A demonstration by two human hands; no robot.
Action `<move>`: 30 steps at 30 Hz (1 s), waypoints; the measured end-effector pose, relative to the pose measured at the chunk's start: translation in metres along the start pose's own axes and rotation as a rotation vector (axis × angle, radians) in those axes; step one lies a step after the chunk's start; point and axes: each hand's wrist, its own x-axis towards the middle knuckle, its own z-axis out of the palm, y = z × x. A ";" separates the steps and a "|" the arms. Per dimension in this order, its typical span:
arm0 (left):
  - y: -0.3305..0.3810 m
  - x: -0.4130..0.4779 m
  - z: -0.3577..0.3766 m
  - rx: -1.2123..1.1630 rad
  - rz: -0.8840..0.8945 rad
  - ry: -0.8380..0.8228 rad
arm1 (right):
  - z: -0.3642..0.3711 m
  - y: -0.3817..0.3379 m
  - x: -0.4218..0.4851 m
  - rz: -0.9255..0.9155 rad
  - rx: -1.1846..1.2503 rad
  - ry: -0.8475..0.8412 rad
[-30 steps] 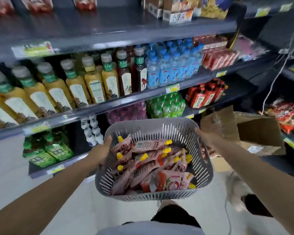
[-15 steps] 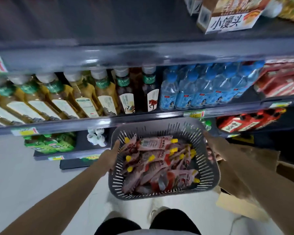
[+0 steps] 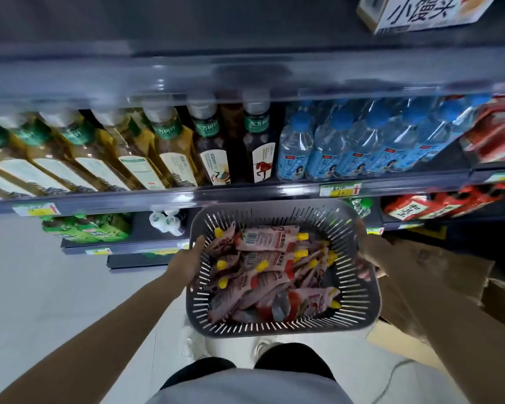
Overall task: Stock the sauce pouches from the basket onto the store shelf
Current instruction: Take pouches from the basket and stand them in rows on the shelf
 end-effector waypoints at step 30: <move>0.015 -0.022 0.000 0.528 0.820 0.211 | 0.078 -0.065 -0.008 -0.972 -1.172 0.084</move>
